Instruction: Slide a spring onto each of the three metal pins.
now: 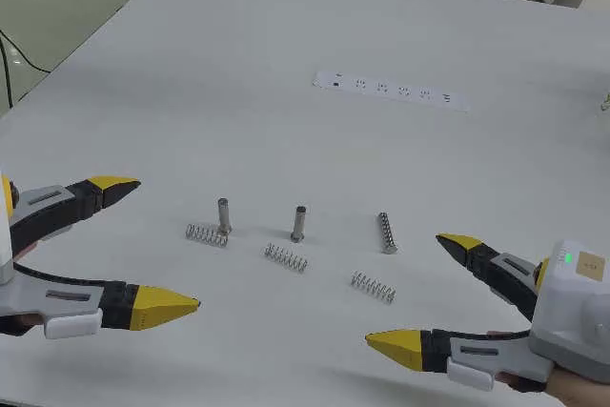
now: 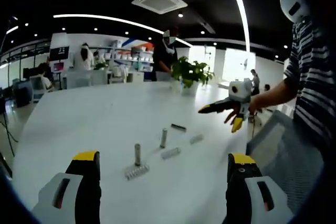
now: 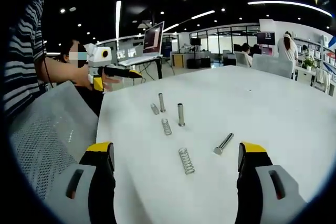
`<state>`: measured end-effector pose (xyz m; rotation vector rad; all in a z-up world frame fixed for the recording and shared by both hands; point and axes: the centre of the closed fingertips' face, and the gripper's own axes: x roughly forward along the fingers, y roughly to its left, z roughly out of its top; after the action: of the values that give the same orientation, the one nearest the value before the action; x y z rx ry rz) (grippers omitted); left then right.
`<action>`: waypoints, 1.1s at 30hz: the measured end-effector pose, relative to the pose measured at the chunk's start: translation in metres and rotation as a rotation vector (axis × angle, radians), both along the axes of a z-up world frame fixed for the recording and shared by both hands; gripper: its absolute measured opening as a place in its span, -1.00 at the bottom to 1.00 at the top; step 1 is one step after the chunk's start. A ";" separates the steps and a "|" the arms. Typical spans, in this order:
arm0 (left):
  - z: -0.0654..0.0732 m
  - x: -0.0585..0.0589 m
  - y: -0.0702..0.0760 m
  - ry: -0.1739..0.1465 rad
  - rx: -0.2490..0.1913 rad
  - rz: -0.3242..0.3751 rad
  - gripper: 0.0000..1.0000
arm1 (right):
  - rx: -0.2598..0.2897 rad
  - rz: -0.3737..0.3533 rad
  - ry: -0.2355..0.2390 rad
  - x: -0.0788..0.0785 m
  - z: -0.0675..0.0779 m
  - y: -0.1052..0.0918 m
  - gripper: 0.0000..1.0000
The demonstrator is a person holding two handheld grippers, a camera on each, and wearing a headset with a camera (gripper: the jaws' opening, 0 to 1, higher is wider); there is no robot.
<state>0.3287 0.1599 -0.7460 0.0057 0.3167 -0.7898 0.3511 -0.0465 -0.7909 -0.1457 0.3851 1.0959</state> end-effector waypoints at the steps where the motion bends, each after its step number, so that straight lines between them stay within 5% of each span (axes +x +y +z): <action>1: 0.000 0.000 0.000 0.001 0.003 -0.001 0.96 | 0.001 0.000 0.000 0.000 0.000 0.000 0.99; 33: -0.001 0.000 0.005 0.002 -0.014 0.014 0.95 | -0.002 -0.007 0.002 0.002 0.001 -0.002 0.96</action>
<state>0.3287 0.1645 -0.7466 -0.0103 0.3133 -0.7780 0.3532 -0.0481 -0.7896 -0.1449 0.3879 1.0885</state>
